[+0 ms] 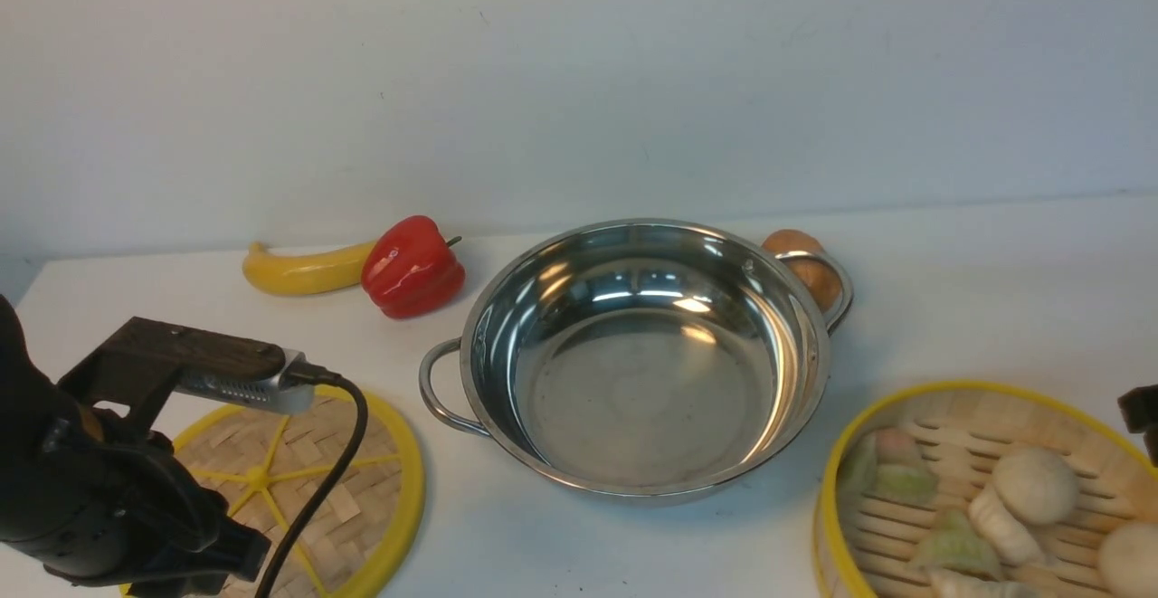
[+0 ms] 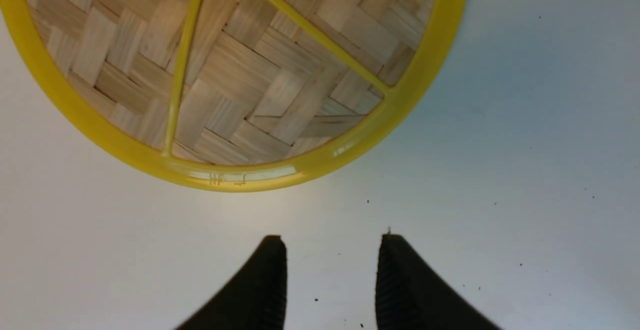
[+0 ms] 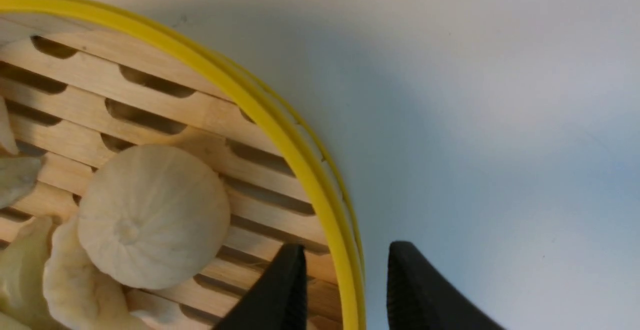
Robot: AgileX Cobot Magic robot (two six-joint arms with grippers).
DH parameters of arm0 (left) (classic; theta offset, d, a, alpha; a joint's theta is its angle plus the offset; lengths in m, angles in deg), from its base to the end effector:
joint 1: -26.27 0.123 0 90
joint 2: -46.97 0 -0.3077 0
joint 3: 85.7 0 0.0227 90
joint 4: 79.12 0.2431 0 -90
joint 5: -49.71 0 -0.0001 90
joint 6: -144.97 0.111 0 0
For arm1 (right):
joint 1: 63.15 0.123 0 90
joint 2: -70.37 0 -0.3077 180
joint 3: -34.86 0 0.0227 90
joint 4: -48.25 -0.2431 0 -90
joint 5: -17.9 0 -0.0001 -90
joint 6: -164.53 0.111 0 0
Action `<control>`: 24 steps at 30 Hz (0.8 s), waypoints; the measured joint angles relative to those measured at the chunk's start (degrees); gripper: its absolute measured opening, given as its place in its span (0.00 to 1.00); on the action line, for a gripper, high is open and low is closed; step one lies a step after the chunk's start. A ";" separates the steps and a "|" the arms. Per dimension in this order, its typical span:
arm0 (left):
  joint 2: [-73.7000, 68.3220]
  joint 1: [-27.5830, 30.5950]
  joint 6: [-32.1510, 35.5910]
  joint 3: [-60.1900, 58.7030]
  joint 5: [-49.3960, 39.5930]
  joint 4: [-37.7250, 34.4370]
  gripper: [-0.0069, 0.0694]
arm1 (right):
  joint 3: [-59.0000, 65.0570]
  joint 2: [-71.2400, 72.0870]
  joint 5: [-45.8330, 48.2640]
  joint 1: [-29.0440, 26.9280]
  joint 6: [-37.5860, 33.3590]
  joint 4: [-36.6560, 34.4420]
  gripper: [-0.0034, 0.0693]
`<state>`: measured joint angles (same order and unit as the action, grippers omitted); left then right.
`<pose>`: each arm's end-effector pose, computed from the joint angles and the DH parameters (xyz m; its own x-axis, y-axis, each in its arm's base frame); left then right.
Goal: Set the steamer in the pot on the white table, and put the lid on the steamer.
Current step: 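Reach for and grasp the rim of the bamboo steamer holding the buns with the right gripper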
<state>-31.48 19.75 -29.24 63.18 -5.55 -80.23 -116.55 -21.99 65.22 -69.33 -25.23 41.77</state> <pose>0.2025 -0.0249 0.2573 -0.9444 0.1984 -0.2621 0.2034 0.9791 0.0082 0.2551 -0.0183 0.2166 -0.9770 0.0122 -0.2131 -0.0010 0.9981 0.0616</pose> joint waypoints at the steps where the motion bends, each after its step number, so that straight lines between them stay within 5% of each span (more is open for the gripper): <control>1: 0.00 0.00 0.00 0.00 0.00 -0.05 0.41 | 0.00 0.00 0.13 0.00 0.00 0.00 0.38; 24: 0.00 0.00 0.00 0.00 0.02 -0.11 0.41 | 0.07 -9.57 -0.71 0.00 0.00 -0.71 0.38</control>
<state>-31.48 19.75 -29.24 63.18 -5.53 -80.34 -116.49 -31.56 64.52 -69.33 -25.23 41.05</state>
